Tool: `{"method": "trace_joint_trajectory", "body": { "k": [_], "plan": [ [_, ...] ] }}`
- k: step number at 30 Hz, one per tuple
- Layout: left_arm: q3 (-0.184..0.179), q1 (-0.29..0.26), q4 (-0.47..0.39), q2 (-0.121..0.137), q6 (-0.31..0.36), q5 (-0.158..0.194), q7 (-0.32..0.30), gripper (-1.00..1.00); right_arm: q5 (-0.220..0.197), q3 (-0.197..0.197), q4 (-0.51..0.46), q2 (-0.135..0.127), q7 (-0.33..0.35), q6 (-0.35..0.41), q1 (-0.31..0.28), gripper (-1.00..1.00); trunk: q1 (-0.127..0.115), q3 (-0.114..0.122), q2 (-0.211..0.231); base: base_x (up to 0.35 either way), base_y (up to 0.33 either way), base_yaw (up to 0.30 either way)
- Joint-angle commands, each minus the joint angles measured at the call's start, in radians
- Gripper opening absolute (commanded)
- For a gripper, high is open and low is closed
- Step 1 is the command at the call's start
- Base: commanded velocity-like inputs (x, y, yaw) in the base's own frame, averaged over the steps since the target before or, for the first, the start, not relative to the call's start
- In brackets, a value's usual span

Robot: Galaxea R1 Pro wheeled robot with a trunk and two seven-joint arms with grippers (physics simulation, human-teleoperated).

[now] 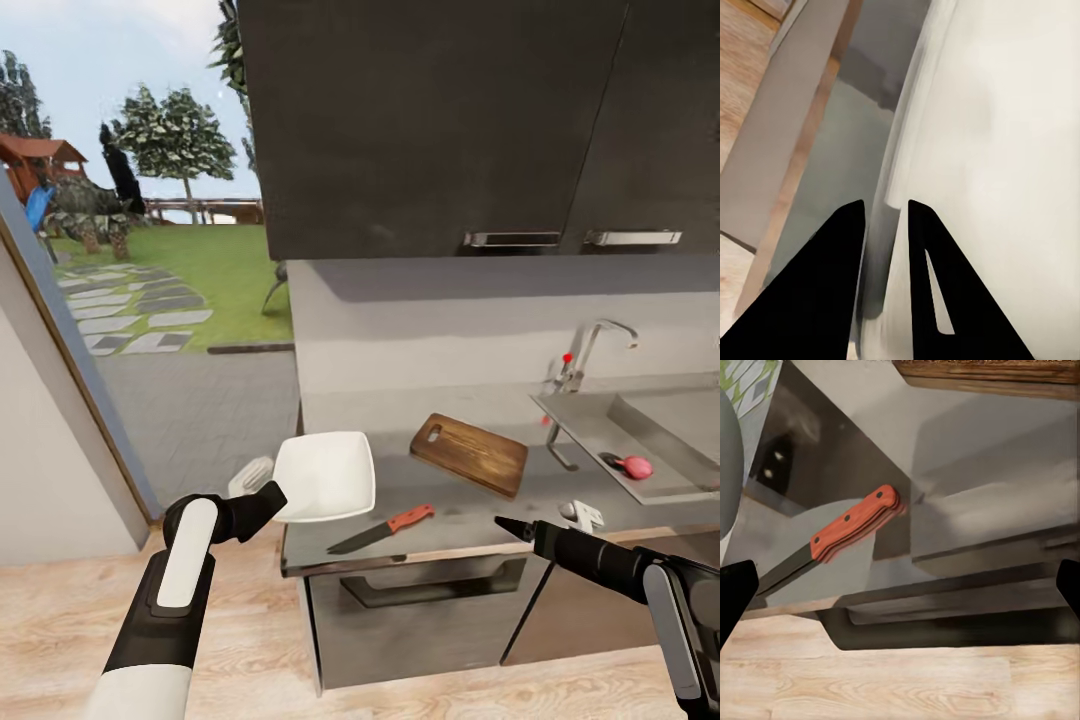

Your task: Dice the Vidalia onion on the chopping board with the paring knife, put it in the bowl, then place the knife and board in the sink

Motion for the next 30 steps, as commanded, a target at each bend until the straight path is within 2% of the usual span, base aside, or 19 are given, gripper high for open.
{"method": "trace_joint_trajectory", "body": {
  "k": [1, 10, 28, 29, 30],
  "plan": [
    [0.002, -0.001, -0.001, -0.001, 0.003, 0.012, 0.011, -1.0, 0.0, -0.001, 0.0, 0.0, 0.004, 0.006, -0.001, 1.0, 0.001, -0.002, -0.002, 0.064, 0.0, -0.041],
    [0.0, -0.001, 0.002, 0.0, 0.023, 0.012, 0.01, -1.0, 0.0, -0.001, 0.001, 0.0, 0.004, 0.006, -0.001, 1.0, 0.001, -0.001, -0.002, 0.152, -0.054, -0.029],
    [0.0, -0.001, 0.001, 0.0, 0.037, 0.011, 0.008, -1.0, 0.0, -0.001, 0.001, 0.0, 0.003, 0.006, -0.001, 1.0, 0.001, 0.001, -0.002, 0.007, -0.003, -0.021],
    [0.0, -0.001, 0.001, 0.0, 0.039, 0.01, 0.009, 1.0, 0.0, -0.001, 0.001, 0.0, 0.003, 0.006, -0.001, 1.0, 0.001, 0.001, -0.002, 0.0, 0.0, 0.0],
    [0.0, -0.001, 0.001, 0.0, 0.039, 0.011, 0.01, 1.0, 0.0, -0.001, 0.001, 0.0, 0.004, 0.006, -0.001, 1.0, 0.001, 0.001, -0.002, 0.0, 0.0, 0.0]
  ]
}}
